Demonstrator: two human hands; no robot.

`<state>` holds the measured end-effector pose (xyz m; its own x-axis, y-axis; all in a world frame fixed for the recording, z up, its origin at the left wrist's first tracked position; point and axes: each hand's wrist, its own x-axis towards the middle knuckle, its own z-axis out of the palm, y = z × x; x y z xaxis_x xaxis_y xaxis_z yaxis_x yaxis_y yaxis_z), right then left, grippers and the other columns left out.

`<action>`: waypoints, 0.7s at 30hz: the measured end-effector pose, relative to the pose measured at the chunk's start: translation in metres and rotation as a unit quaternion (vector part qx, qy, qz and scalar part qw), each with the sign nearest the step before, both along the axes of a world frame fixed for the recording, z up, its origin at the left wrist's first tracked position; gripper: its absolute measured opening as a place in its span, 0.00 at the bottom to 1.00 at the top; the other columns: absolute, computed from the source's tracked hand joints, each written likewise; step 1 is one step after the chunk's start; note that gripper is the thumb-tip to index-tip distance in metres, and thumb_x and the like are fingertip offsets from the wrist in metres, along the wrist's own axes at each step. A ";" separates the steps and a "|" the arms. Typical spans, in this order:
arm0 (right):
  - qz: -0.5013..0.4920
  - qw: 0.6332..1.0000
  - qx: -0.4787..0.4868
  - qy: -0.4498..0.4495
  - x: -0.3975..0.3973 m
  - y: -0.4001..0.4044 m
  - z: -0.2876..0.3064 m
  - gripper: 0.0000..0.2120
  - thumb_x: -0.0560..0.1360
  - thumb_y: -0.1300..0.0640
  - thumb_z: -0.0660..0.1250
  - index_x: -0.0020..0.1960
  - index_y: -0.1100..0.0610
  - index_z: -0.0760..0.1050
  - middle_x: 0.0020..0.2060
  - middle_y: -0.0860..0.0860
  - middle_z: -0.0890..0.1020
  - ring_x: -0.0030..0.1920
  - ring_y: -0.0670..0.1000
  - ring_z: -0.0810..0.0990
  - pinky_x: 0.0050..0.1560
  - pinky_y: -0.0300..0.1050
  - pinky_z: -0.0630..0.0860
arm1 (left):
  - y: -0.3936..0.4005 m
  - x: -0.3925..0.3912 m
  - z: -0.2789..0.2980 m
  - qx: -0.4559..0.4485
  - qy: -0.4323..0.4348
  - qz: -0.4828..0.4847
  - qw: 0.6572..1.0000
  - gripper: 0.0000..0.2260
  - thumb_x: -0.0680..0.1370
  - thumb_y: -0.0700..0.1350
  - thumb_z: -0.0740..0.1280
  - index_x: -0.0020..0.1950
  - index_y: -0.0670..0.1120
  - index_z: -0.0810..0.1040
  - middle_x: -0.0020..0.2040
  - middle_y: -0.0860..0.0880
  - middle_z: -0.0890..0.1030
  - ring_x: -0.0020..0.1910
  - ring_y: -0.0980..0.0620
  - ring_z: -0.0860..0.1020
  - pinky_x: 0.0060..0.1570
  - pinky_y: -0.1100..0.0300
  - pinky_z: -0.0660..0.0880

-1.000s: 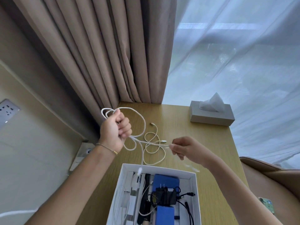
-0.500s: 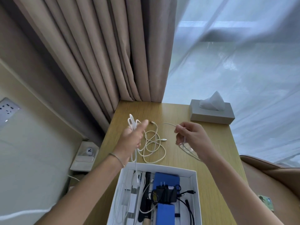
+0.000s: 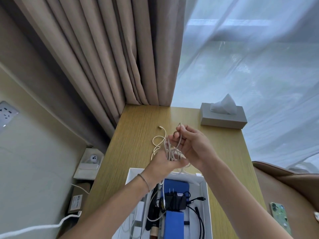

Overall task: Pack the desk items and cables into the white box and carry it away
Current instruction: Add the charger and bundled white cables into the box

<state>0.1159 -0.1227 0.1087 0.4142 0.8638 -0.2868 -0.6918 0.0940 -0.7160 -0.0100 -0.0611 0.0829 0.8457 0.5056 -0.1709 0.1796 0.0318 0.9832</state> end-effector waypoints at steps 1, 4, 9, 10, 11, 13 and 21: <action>0.009 1.000 0.004 -0.007 0.003 -0.003 0.000 0.07 0.80 0.62 0.63 0.46 0.62 0.78 0.36 0.57 0.79 0.41 0.56 0.83 0.55 0.53 0.81 | 0.000 -0.001 0.001 -0.004 0.002 0.010 1.000 0.23 0.74 0.37 0.74 0.66 0.44 0.71 0.42 0.57 0.80 0.43 0.61 0.79 0.50 0.65 0.75; 0.032 0.998 -0.012 -0.059 0.014 -0.012 -0.003 0.06 0.79 0.60 0.66 0.46 0.61 0.80 0.38 0.57 0.82 0.42 0.57 0.84 0.55 0.54 0.81 | 0.004 -0.009 -0.001 -0.021 0.019 0.046 0.999 0.19 0.75 0.42 0.74 0.64 0.46 0.76 0.38 0.54 0.76 0.39 0.57 0.76 0.49 0.61 0.77; 0.067 0.985 -0.104 -0.116 0.019 -0.031 -0.018 0.14 0.79 0.62 0.64 0.40 0.58 0.85 0.42 0.61 0.86 0.43 0.57 0.86 0.51 0.52 0.84 | 0.013 -0.029 -0.008 -0.088 0.013 0.083 0.993 0.12 0.72 0.50 0.75 0.34 0.45 0.79 0.27 0.50 0.70 0.26 0.53 0.67 0.35 0.61 0.70; 0.072 0.981 -0.126 -0.130 0.016 -0.036 -0.023 0.13 0.79 0.62 0.64 0.40 0.58 0.85 0.43 0.62 0.86 0.42 0.57 0.86 0.49 0.51 0.84 | 0.013 -0.033 -0.010 -0.127 0.009 0.086 0.988 0.13 0.71 0.52 0.74 0.33 0.45 0.78 0.26 0.49 0.68 0.25 0.53 0.66 0.32 0.62 0.69; 0.076 0.975 -0.149 -0.146 0.012 -0.041 -0.029 0.12 0.79 0.63 0.65 0.41 0.59 0.85 0.43 0.62 0.86 0.42 0.57 0.86 0.46 0.49 0.84 | 0.012 -0.037 -0.012 -0.176 0.002 0.086 0.981 0.14 0.71 0.52 0.73 0.33 0.44 0.77 0.26 0.48 0.68 0.25 0.53 0.65 0.29 0.63 0.66; 0.082 0.960 -0.195 -0.183 0.002 -0.050 -0.040 0.09 0.78 0.63 0.66 0.44 0.60 0.84 0.42 0.60 0.87 0.40 0.54 0.85 0.42 0.45 0.83 | 0.011 -0.045 -0.021 -0.280 -0.003 0.082 0.956 0.15 0.74 0.53 0.71 0.34 0.44 0.75 0.28 0.47 0.69 0.27 0.52 0.65 0.29 0.61 0.62; 0.163 0.933 -0.256 -0.195 -0.045 -0.071 -0.084 0.19 0.80 0.68 0.62 0.64 0.51 0.77 0.53 0.53 0.87 0.53 0.56 0.86 0.51 0.50 0.84 | -0.009 -0.070 -0.081 -0.390 0.053 0.089 0.915 0.25 0.78 0.62 0.63 0.28 0.47 0.66 0.24 0.51 0.62 0.24 0.54 0.60 0.25 0.63 0.61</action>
